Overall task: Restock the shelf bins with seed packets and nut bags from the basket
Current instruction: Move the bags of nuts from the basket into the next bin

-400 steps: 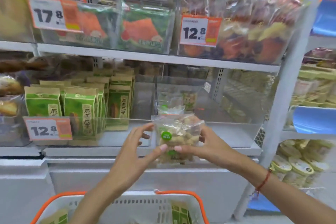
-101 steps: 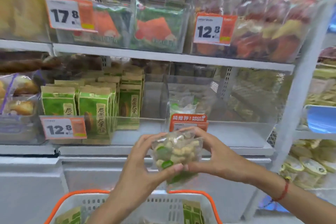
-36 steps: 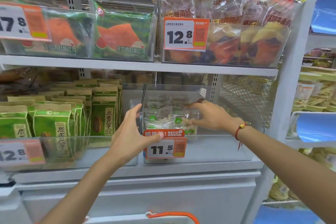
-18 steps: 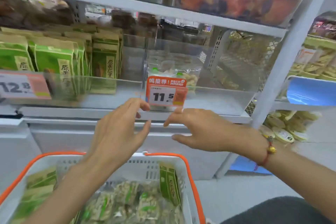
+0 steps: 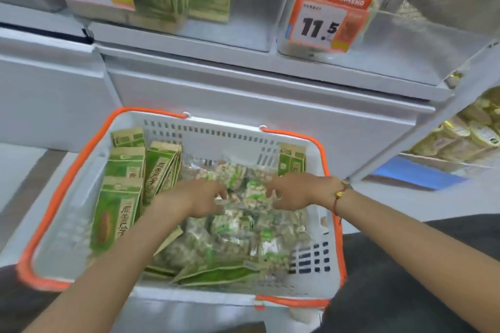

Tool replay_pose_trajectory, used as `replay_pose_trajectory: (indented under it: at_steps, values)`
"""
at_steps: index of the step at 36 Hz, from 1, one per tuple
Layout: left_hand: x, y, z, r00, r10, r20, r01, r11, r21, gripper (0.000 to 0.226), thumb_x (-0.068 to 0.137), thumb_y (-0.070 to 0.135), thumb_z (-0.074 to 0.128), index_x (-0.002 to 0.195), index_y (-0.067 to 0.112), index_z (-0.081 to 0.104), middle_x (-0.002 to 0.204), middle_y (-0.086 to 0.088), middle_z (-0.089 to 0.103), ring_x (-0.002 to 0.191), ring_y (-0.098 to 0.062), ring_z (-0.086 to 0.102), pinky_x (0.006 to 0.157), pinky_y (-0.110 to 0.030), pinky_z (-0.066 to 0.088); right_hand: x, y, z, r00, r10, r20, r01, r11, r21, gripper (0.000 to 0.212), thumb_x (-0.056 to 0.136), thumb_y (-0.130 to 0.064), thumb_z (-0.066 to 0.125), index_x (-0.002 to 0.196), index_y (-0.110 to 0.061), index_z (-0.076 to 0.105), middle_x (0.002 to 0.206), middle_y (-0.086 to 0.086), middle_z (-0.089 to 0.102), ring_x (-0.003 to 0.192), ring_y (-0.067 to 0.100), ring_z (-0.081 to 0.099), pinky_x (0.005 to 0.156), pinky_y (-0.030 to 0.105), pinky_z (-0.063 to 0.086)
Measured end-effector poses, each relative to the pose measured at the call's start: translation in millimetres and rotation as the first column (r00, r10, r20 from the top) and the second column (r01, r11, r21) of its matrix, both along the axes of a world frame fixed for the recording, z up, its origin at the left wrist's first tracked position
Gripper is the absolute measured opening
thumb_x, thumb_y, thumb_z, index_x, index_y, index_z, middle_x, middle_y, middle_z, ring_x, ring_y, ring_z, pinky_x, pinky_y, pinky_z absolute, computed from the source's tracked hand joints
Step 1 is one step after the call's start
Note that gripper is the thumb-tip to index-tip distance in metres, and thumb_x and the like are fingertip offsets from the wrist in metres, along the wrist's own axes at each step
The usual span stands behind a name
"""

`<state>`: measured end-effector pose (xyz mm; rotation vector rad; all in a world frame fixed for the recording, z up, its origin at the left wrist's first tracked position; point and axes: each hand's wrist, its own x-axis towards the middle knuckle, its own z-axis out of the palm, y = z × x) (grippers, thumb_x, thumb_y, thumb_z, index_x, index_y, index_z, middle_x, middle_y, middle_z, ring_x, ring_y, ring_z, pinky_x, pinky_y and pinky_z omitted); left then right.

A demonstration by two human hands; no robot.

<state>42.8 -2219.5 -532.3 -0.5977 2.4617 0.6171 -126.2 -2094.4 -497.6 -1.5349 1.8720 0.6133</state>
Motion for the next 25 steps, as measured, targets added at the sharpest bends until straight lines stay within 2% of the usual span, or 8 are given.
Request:
replay_pose_trajectory:
  at_steps: [5, 11, 14, 18, 20, 22, 23, 25]
  values:
    - [9, 13, -15, 0.99, -0.073, 0.122, 0.006, 0.882, 0.472, 0.054, 0.081, 0.062, 0.058, 0.127, 0.032, 0.055, 0.131, 0.008, 0.055, 0.119, -0.013, 0.051, 0.105, -0.031, 0.038, 5, 18, -37, 0.999, 0.0, 0.053, -0.005, 0.996, 0.093, 0.038, 0.096, -0.022, 0.049, 0.134, -0.02, 0.048, 0.133, 0.005, 0.052, 0.116, 0.025, 0.053, 0.094, 0.039, 0.047]
    - [20, 23, -18, 0.895, -0.306, 0.324, 0.096, 0.842, 0.532, 0.08, 0.079, 0.057, 0.064, 0.146, 0.032, 0.028, 0.151, 0.011, 0.032, 0.138, -0.016, 0.031, 0.116, -0.037, 0.024, 28, 13, -39, 0.873, -0.15, 0.465, 0.009, 0.957, 0.29, 0.065, 0.077, -0.024, 0.078, 0.134, -0.031, 0.048, 0.13, -0.005, 0.054, 0.116, 0.017, 0.052, 0.097, 0.031, 0.046]
    - [27, 24, -25, 0.92, -0.228, 0.32, 0.043, 0.867, 0.496, 0.081, 0.075, 0.051, 0.072, 0.143, 0.031, 0.033, 0.149, 0.009, 0.035, 0.136, -0.017, 0.035, 0.115, -0.041, 0.027, 34, 16, -42, 0.832, -0.167, 0.529, 0.011, 0.958, 0.285, 0.056, 0.078, -0.025, 0.077, 0.129, -0.031, 0.056, 0.125, -0.009, 0.059, 0.11, 0.011, 0.057, 0.084, 0.015, 0.042]
    - [36, 16, -23, 0.954, -0.147, 0.261, -0.022, 0.835, 0.55, 0.064, 0.081, 0.046, 0.068, 0.138, 0.031, 0.042, 0.143, 0.008, 0.043, 0.128, -0.014, 0.043, 0.111, -0.034, 0.033, 24, 14, -42, 0.777, -0.213, 0.593, 0.123, 0.974, 0.19, 0.028, 0.086, -0.022, 0.068, 0.114, -0.019, 0.07, 0.109, -0.01, 0.069, 0.085, -0.01, 0.061, 0.086, 0.012, 0.044]
    - [42, 8, -22, 0.972, -0.064, 0.225, -0.082, 0.807, 0.584, 0.06, 0.081, 0.051, 0.065, 0.134, 0.031, 0.044, 0.136, 0.008, 0.049, 0.121, -0.012, 0.048, 0.105, -0.028, 0.037, 18, 14, -41, 0.753, -0.232, 0.616, 0.215, 0.971, 0.103, 0.022, 0.088, -0.031, 0.066, 0.1, -0.014, 0.074, 0.095, 0.001, 0.073, 0.077, 0.007, 0.061, 0.083, 0.018, 0.043]
    - [48, 2, -21, 0.982, 0.042, 0.183, -0.146, 0.784, 0.604, 0.079, 0.072, 0.061, 0.067, 0.139, 0.029, 0.04, 0.141, 0.01, 0.046, 0.127, -0.011, 0.045, 0.109, -0.03, 0.034, 15, 12, -40, 0.714, -0.258, 0.651, 0.339, 0.941, 0.001, 0.028, 0.089, -0.034, 0.064, 0.077, -0.01, 0.069, 0.066, 0.007, 0.059, 0.061, 0.018, 0.046, 0.076, 0.027, 0.041]
    - [50, 0, -23, 0.981, 0.112, 0.157, -0.185, 0.773, 0.607, 0.087, 0.069, 0.062, 0.07, 0.142, 0.027, 0.037, 0.143, 0.011, 0.042, 0.131, -0.011, 0.041, 0.112, -0.032, 0.032, 15, 10, -40, 0.691, -0.271, 0.67, 0.397, 0.917, -0.038, 0.031, 0.091, -0.032, 0.063, 0.072, -0.007, 0.064, 0.062, 0.004, 0.05, 0.058, 0.016, 0.042, 0.076, 0.029, 0.042]
    - [49, 1, -25, 0.952, 0.3, 0.065, -0.275, 0.737, 0.617, 0.073, 0.075, 0.039, 0.076, 0.137, 0.024, 0.041, 0.134, 0.011, 0.045, 0.127, -0.011, 0.042, 0.104, -0.026, 0.039, 17, 4, -37, 0.654, -0.315, 0.688, 0.508, 0.856, -0.092, 0.031, 0.093, -0.033, 0.059, 0.082, -0.004, 0.061, 0.08, 0.001, 0.055, 0.073, 0.014, 0.052, 0.086, 0.04, 0.051]
